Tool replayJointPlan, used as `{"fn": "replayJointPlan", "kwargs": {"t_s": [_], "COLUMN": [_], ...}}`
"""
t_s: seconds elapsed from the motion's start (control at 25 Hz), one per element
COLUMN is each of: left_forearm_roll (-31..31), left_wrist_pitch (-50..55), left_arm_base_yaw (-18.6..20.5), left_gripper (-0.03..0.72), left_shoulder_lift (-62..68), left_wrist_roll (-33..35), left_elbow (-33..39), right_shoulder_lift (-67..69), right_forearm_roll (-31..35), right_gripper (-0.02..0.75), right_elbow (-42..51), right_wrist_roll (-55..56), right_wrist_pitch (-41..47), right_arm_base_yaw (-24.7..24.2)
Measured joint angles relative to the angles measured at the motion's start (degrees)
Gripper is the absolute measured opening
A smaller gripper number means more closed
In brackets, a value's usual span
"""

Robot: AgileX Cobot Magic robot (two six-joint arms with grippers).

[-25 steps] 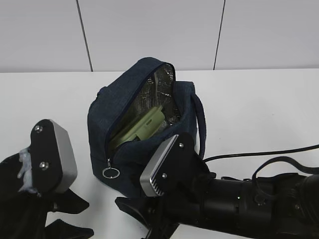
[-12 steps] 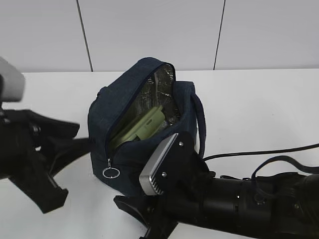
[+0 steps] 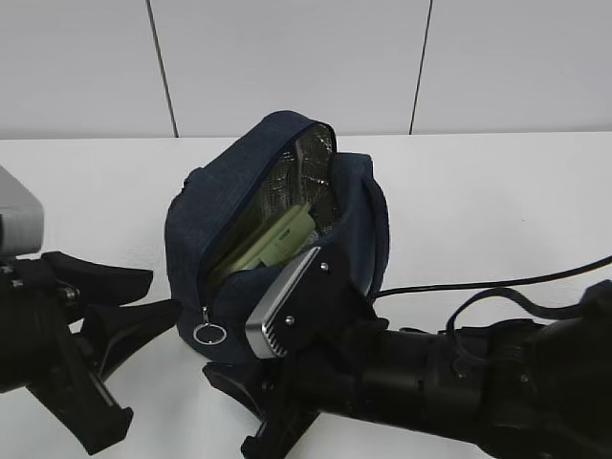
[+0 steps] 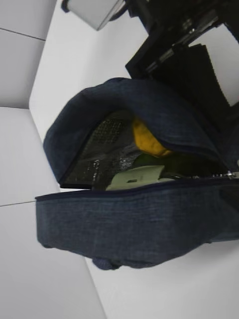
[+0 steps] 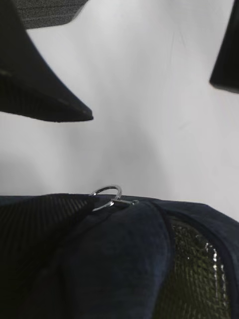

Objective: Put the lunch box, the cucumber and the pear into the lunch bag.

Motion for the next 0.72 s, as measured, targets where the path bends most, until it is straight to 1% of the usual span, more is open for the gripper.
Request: {"fn": "replayJointPlan", "kwargs": {"t_s": [0.16,0.32,0.56,0.64,0.72], "left_forearm_roll": [-2.4,-4.3,-4.7,-5.3,-5.5], "left_wrist_pitch": [1.6,2.5,7.4,7.7,7.9], "left_arm_base_yaw": [2.0,6.3,16.7,18.3,18.6], "left_gripper": [0.239,0.239,0.239,0.239,0.239], "left_shoulder_lift": [4.1,6.6,6.8,6.5,5.6], "left_wrist_roll": [0.0,0.0,0.0,0.0,0.0], "left_elbow": [0.0,0.0,0.0,0.0,0.0], "right_shoulder_lift": [2.4,3.8,4.4,5.1,6.0], "right_forearm_roll": [0.7,2.0,3.8,4.2,4.3], "right_gripper": [0.372,0.372,0.372,0.372,0.372], "right_elbow": [-1.7,-3.0,-4.6,-5.2,-5.8], "right_wrist_roll": [0.0,0.0,0.0,0.0,0.0], "right_wrist_pitch": [1.1,1.9,3.9,4.0,4.1], "right_arm_base_yaw": [0.0,0.0,0.0,0.1,0.1]}}
